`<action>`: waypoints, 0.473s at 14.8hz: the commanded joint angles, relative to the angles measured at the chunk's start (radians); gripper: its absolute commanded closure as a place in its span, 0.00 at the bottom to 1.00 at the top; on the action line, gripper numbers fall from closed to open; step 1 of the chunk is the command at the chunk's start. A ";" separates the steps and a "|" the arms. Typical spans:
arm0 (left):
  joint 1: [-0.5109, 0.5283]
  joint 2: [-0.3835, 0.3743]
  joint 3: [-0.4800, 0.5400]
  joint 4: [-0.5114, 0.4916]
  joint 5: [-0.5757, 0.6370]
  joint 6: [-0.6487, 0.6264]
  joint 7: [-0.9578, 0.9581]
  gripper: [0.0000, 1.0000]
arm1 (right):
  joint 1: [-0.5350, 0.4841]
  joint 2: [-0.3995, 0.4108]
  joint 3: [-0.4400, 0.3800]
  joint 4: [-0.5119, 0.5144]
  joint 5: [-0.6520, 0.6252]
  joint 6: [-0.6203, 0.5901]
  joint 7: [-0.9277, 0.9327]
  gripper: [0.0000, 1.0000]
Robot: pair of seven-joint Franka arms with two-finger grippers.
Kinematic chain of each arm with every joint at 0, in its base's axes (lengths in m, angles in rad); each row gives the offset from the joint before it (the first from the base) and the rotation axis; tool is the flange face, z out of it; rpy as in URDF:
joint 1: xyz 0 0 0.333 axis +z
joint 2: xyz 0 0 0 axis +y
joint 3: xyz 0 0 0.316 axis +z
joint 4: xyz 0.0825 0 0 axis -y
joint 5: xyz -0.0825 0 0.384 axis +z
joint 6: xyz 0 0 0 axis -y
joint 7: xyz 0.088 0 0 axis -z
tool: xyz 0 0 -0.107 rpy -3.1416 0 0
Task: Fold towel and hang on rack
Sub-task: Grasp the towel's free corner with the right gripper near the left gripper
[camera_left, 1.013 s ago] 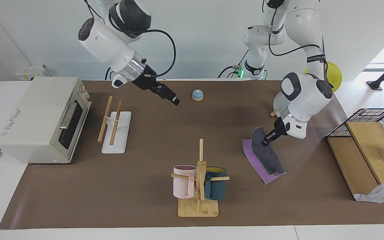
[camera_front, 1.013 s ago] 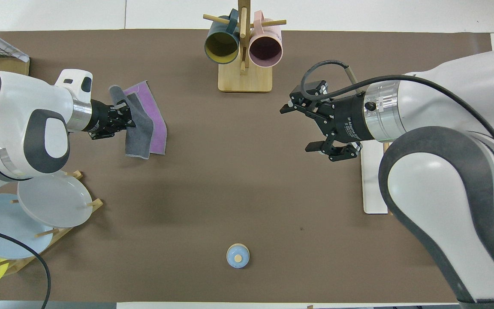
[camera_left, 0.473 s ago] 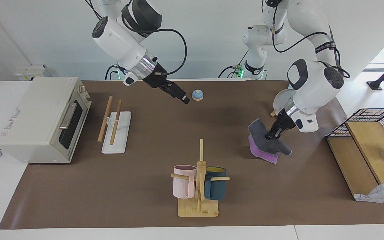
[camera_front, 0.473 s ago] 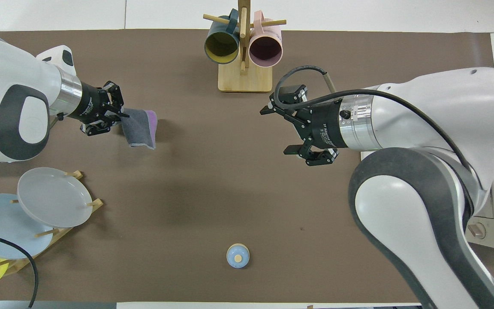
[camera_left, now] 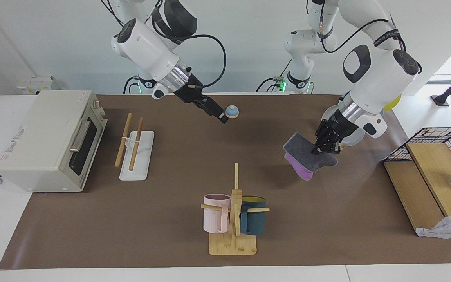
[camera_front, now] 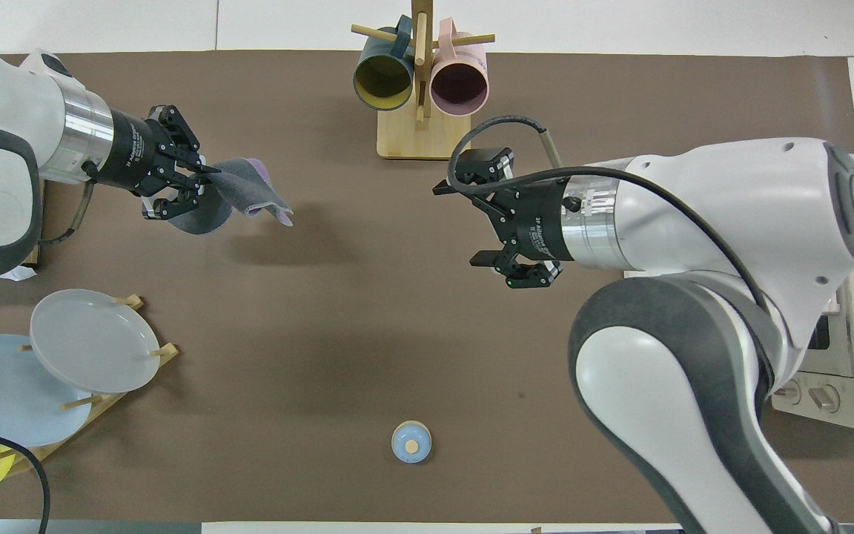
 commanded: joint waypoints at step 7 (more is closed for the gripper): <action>-0.012 -0.046 -0.097 -0.015 -0.052 0.118 -0.552 1.00 | 0.150 0.061 0.000 -0.014 0.239 0.336 0.119 0.00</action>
